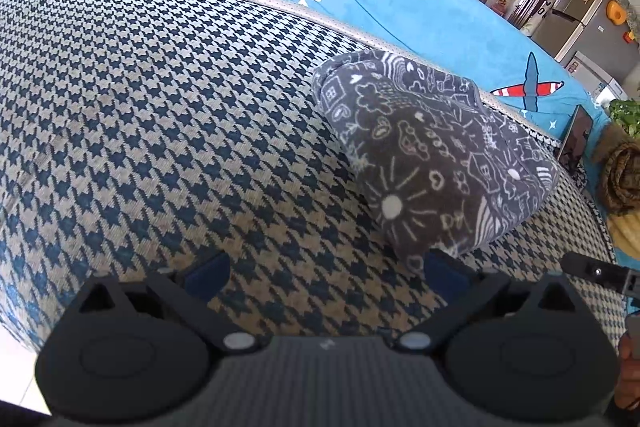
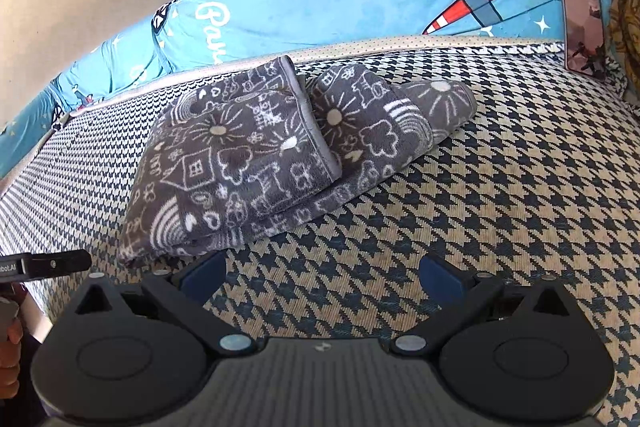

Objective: Fold clothes
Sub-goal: 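Open both grippers and lift them away from the folded fleece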

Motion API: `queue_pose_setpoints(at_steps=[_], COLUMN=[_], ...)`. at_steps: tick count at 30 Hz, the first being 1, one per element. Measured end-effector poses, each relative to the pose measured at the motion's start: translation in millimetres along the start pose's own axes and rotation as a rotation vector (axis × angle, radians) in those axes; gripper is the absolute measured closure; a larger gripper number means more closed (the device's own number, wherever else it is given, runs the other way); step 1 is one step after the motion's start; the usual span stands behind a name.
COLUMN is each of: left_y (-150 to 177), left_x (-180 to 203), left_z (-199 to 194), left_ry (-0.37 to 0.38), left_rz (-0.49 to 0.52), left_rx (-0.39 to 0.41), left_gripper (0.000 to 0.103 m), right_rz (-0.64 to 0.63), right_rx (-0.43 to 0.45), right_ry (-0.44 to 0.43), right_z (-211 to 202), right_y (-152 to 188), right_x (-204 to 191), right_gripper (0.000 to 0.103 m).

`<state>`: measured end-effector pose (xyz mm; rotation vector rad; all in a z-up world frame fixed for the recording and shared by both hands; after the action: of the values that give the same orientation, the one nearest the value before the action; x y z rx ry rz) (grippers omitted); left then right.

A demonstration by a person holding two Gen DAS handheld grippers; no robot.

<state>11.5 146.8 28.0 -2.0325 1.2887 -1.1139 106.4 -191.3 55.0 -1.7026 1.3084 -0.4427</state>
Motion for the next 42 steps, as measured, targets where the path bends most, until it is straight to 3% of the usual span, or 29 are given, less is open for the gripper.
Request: queue_pose_setpoints(at_steps=[5,13,22,35,42], left_y=[-10.4,-22.2,-34.5,-50.5,-54.8], left_x=[-0.6,8.8,12.3,9.0,11.9], left_z=[13.1,41.1,74.6,117.5,135.5], left_ry=[0.028,0.045,0.087,0.108,0.121], left_rz=[-0.027,-0.001,-0.068,-0.149,-0.183], left_rx=[-0.004,-0.032,-0.059,-0.081,-0.082], left_gripper=[0.0,0.0,0.0,0.0,0.0], right_rz=[0.089,0.118,0.138,0.277,0.304], right_rx=[0.007,0.007,0.024,0.023,0.017], right_ry=[-0.033,-0.021,-0.019,0.044,0.013], right_z=[10.1,29.4,48.3,81.1,95.5], right_y=[-5.5,-12.4,-23.7,-39.1,-39.6], right_x=[5.1,12.5,14.7,44.0,47.5], right_gripper=[0.0,0.0,0.0,0.0,0.0])
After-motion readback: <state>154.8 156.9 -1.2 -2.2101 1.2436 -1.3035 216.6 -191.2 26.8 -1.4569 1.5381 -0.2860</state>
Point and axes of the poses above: each gripper's, at about its wrist camera, not at the fingertips, and z roughly the way its jaws point, x to its right, y to its underside, the point moved 1 cm from there along z, roughly the way its jaws point, and after that the axes turned 15 degrees about x, right-handed, at the moved point
